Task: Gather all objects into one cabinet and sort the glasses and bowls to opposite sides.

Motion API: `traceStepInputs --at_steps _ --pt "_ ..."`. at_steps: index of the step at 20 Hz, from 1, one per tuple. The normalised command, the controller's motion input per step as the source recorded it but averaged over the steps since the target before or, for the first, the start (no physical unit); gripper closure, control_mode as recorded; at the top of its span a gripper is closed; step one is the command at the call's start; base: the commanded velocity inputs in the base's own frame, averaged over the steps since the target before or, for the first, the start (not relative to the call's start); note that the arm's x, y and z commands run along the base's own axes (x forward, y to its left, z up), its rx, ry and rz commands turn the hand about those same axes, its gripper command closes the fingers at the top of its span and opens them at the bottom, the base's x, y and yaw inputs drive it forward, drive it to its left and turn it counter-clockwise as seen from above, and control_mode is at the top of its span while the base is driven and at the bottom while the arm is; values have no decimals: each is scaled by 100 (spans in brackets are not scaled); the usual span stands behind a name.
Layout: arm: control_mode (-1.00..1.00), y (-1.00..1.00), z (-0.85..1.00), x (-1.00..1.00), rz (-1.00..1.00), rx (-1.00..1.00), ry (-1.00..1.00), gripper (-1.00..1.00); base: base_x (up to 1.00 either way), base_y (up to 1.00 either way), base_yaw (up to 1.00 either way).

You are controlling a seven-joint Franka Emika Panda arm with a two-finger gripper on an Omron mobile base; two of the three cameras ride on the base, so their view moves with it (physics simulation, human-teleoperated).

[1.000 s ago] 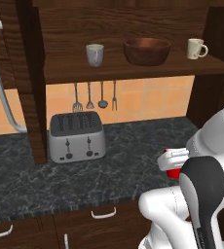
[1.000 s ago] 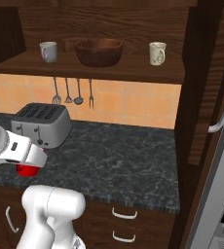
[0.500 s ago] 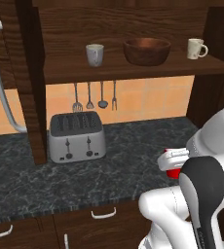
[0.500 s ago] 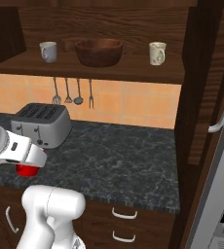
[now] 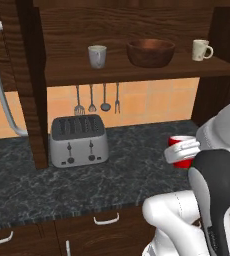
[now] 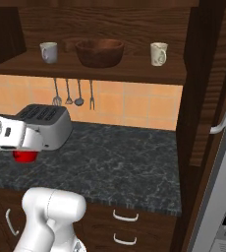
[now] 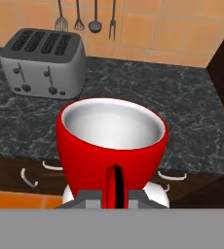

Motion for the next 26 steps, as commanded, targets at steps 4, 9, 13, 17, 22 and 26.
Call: traceStepInputs --at_steps 4,9,13,17,22,26 --pt "-100 0 60 1 11 -8 -7 100 0 0 0" --pt "-100 1 48 3 14 -2 -15 100 0 0 0" --pt "-100 4 7 10 17 -7 -30 100 0 0 0" --pt "-100 12 1 19 14 -15 -41 100 0 0 0" --pt "-100 14 24 25 9 -10 -31 100 0 0 0" --pt "-100 5 72 8 2 3 -5 100 0 0 0"
